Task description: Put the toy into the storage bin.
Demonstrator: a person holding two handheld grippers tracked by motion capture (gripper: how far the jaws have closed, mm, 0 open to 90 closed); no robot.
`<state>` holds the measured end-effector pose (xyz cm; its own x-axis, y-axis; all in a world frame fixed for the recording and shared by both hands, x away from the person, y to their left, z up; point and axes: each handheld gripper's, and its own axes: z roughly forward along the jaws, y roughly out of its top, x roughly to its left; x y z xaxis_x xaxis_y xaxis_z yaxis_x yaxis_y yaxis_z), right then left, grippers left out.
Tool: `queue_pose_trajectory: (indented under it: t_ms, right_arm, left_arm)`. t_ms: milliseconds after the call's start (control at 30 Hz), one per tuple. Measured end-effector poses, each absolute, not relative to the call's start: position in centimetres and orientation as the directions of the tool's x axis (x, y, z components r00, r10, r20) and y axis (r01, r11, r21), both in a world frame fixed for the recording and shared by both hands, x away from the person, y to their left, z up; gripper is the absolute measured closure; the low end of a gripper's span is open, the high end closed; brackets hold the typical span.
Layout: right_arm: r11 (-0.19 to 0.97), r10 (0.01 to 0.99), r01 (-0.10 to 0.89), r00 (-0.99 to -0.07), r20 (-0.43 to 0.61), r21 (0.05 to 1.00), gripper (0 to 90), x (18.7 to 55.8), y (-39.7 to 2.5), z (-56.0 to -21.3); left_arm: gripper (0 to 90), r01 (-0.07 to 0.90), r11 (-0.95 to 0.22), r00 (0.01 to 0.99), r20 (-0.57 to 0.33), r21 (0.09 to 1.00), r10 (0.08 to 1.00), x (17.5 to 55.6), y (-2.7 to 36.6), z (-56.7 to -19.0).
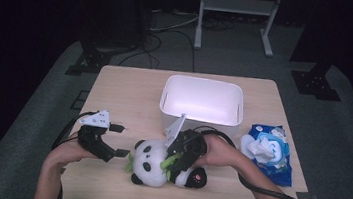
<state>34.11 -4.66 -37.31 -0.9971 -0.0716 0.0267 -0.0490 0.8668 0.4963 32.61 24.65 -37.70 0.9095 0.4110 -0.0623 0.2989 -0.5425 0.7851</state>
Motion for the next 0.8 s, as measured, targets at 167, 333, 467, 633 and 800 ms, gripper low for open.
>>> queue_pose_trajectory:
  t_ms: [167,333,467,633,800]
  right_arm:
    - [0.871,-0.066,-0.041,-0.997,0.034,0.490,38.9,34.09,-4.56,-37.51]
    - [0.875,-0.062,-0.038,-0.998,0.032,0.483,37.2,33.81,-4.43,-37.64]
    - [0.879,-0.056,-0.030,-0.998,0.040,0.475,36.9,33.79,-4.29,-37.84]
    - [0.876,-0.043,-0.012,-0.998,0.052,0.482,47.3,33.99,-4.40,-38.21]
    - [0.870,-0.018,0.009,-0.999,0.050,0.493,58.0,34.04,-4.47,-38.25]
  left_arm:
    - [8.7,0.300,-0.539,0.908,-0.062,0.787,0.415,32.59,24.75,-37.69]
    - [8.7,0.303,-0.536,0.906,-0.064,0.788,0.418,32.60,24.78,-37.71]
    - [8.7,0.302,-0.538,0.907,-0.063,0.787,0.417,32.59,24.73,-37.72]
    - [8.7,0.300,-0.539,0.907,-0.061,0.787,0.416,32.55,24.73,-37.67]
    - [8.7,0.303,-0.533,0.905,-0.063,0.790,0.420,32.57,24.81,-37.69]
